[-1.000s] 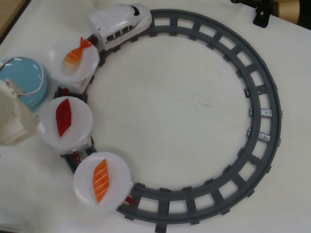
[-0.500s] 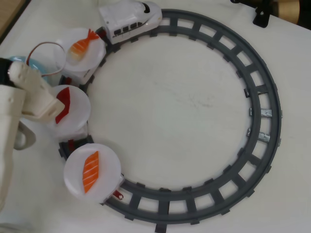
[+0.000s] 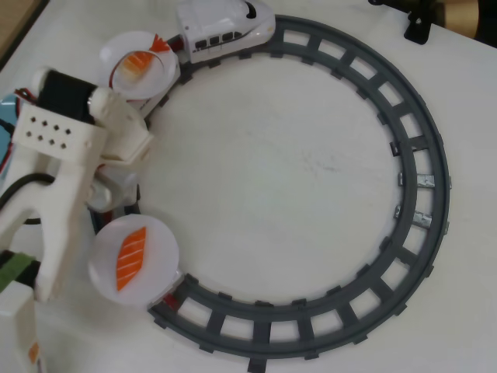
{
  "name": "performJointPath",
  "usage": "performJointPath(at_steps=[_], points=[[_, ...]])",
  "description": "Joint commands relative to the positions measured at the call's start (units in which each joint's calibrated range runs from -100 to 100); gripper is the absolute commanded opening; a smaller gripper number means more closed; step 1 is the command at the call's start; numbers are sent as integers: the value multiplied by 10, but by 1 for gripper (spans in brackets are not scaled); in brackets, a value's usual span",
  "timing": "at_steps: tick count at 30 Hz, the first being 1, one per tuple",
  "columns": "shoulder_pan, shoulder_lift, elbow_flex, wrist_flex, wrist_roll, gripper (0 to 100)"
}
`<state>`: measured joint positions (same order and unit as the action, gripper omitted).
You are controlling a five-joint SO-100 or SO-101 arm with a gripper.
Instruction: Pick up the sushi from the Shinkansen and put it on the blue dish
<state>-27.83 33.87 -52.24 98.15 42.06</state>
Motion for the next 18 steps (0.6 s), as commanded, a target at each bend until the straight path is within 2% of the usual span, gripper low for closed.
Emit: performJointPath(at_steps=[1,6,12,18], points=[[-24,-3,-34,10,11,31],[-53,4,-33,10,11,30],[-63,11,-30,10,9,17],[-63,62,-47,8,10,17]])
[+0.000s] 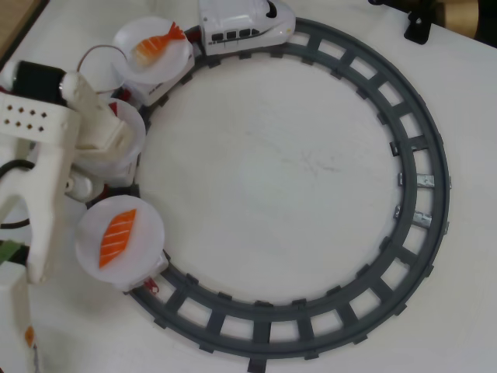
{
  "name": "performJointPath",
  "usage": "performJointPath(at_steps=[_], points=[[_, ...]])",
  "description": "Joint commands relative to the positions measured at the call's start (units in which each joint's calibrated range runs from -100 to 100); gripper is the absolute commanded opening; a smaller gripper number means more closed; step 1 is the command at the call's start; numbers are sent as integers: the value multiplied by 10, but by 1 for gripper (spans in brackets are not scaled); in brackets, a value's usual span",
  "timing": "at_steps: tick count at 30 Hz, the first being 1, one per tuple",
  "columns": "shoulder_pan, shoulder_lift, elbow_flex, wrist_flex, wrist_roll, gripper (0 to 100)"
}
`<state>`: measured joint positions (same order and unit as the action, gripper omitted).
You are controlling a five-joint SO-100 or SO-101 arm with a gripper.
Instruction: Pick up the sushi from the Shinkansen and put it on the blue dish
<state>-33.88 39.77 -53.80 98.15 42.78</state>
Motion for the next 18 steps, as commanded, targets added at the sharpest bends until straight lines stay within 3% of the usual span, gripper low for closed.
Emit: performJointPath(at_steps=[1,3,6,13,18], points=[[-5,11,-47,7,1,17],[-12,22,-78,-4,-4,15],[-16,31,-125,2,-7,2],[-16,27,-223,10,-7,3],[-19,-18,-188,11,-7,3]])
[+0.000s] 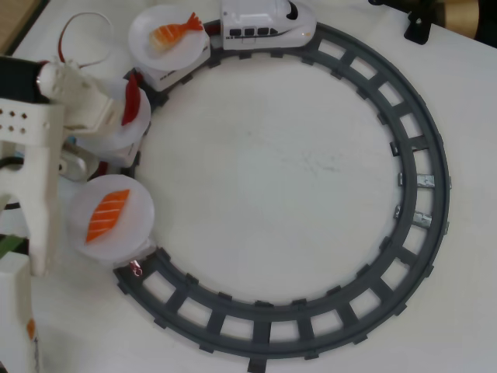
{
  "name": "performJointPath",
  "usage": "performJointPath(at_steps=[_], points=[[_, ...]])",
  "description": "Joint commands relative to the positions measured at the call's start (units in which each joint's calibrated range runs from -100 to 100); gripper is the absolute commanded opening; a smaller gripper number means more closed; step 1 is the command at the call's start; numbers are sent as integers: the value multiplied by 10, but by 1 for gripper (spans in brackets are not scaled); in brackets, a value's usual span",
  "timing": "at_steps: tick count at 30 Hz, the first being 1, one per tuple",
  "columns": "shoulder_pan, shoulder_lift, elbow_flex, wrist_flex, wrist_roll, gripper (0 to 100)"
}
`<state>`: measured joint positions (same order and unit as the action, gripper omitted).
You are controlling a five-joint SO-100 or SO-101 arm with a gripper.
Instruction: Pick up the sushi from the Shinkansen and put it on the blue dish
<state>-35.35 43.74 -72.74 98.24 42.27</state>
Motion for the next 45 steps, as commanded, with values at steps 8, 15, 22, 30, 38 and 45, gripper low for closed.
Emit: performJointPath(at_steps=[8,15,22,30,38,45], points=[[-11,-180,154,10,-13,6],[-1,-264,284,10,-17,26],[12,-284,364,10,-26,29],[29,-280,407,10,-31,29],[29,-218,377,10,-40,28],[13,-100,209,8,-47,20]])
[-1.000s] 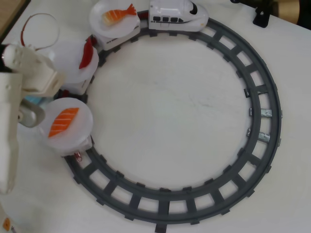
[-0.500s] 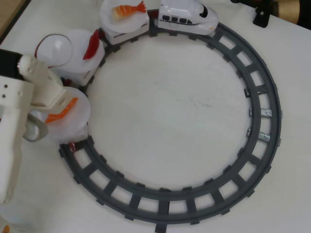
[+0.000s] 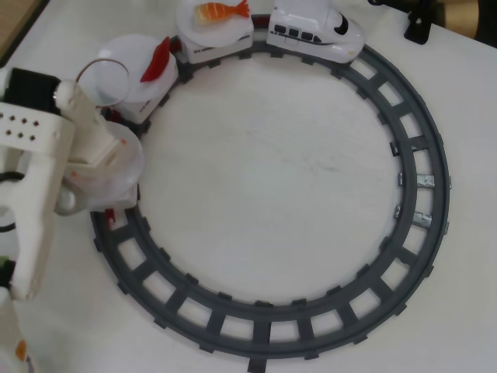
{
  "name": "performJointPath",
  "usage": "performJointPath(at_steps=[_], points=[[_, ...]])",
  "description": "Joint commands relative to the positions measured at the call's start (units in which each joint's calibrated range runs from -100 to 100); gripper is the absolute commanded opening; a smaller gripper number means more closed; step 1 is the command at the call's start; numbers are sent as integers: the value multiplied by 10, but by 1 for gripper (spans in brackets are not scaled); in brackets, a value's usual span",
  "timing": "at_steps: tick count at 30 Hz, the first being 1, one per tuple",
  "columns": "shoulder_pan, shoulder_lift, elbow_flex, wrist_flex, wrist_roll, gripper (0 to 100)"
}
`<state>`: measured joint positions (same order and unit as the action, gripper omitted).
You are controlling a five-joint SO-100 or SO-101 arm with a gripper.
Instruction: Pick up the sushi from the Shinkansen and put it on the blue dish
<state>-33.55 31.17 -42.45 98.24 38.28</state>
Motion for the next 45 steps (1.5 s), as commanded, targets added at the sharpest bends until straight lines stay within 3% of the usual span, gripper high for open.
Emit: performJointPath(at_steps=[1,6,19,28,36,45], points=[[-4,48,-132,9,-11,20],[-6,119,-255,10,-25,2],[-15,16,-181,10,-29,3],[-111,-82,-107,10,-36,3],[-195,-18,-103,8,-67,3],[-220,142,-264,8,-79,4]])
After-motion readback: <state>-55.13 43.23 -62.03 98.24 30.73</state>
